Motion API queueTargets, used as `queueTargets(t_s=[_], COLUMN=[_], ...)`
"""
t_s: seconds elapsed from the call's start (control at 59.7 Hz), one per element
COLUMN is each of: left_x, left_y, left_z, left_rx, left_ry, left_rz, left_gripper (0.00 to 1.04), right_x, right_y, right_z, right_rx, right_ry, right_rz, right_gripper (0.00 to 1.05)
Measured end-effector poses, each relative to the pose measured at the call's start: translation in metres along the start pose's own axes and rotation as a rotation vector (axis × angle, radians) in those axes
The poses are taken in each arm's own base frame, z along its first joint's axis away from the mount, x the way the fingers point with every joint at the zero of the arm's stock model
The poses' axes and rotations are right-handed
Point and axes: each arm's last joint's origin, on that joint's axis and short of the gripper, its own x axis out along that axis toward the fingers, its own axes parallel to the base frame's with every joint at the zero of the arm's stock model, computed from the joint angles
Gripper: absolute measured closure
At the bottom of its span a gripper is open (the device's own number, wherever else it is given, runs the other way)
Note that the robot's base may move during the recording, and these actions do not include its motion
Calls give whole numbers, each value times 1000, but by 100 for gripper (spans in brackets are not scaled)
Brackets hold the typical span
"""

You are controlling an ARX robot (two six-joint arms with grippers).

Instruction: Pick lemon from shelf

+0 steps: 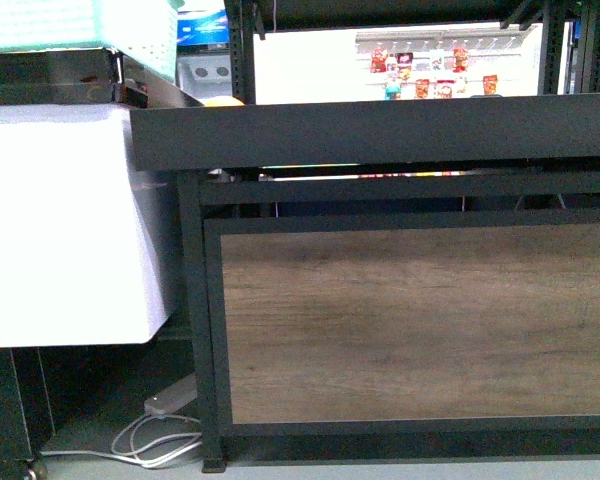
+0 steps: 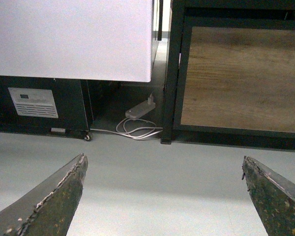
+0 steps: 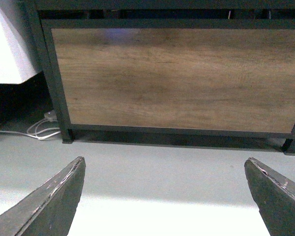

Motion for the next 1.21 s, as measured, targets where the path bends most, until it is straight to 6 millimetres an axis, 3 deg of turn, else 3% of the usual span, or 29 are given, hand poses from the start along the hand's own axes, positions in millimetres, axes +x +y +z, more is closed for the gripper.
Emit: queueTargets(t_s=[1.206], left_x=[0], left_y=[0], left_z=[0], left_rx=[0], left_ry=[0], left_rz=[0], left_gripper=[8], right_x=[0], right_y=[0], right_z=[0], right_rx=[0], right_ry=[0], right_rz=[0], right_gripper=[7])
